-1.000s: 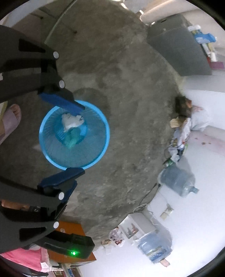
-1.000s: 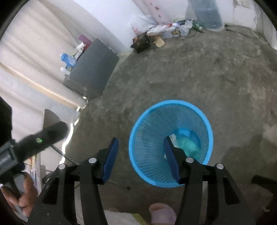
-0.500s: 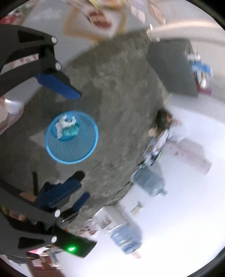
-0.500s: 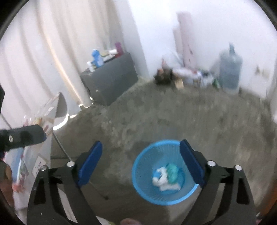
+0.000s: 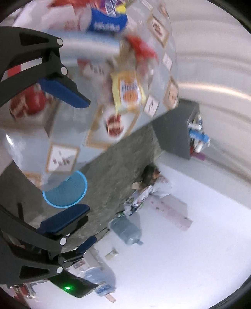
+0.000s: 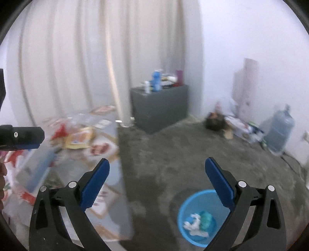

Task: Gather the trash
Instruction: 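Move both tools back toward the table trash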

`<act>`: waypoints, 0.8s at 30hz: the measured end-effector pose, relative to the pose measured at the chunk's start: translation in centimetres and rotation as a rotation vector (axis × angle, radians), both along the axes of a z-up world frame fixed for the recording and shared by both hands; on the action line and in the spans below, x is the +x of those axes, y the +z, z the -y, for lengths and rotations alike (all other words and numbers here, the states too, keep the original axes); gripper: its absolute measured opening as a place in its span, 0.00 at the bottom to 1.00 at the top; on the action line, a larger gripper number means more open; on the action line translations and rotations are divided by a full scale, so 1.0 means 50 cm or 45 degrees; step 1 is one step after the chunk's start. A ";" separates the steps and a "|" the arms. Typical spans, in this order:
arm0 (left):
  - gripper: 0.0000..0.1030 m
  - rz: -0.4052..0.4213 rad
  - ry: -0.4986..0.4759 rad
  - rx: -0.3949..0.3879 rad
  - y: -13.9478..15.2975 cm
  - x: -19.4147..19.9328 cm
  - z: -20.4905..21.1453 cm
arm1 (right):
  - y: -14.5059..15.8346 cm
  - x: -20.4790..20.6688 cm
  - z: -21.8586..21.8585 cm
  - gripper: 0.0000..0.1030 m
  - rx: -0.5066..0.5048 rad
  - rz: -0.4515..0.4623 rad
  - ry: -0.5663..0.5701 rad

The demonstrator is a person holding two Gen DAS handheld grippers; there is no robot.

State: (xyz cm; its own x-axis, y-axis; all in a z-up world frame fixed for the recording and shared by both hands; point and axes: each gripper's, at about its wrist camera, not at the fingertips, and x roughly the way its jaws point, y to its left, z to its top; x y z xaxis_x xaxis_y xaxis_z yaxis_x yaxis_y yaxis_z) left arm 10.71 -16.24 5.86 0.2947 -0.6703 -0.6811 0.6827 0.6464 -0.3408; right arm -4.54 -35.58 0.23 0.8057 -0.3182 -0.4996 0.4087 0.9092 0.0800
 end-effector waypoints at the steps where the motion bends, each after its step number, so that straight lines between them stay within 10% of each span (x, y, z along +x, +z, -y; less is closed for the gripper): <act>1: 0.94 0.010 0.023 -0.013 0.007 0.004 -0.022 | 0.008 0.010 -0.017 0.92 0.005 0.009 0.035; 13: 0.94 0.303 0.402 -0.025 0.053 0.037 -0.329 | 0.058 0.127 -0.169 0.82 0.233 -0.035 0.367; 24: 0.74 0.365 0.313 -0.063 0.008 -0.006 -0.403 | 0.060 0.204 -0.299 0.56 0.324 -0.108 0.592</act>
State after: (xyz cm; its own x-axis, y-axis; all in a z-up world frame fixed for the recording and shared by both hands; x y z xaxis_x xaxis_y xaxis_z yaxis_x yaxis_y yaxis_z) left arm 10.39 3.91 6.25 0.6246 -0.5861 -0.5160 0.5817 0.7901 -0.1933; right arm 5.67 -20.61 3.21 0.7860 0.2022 -0.5842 -0.0177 0.9520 0.3057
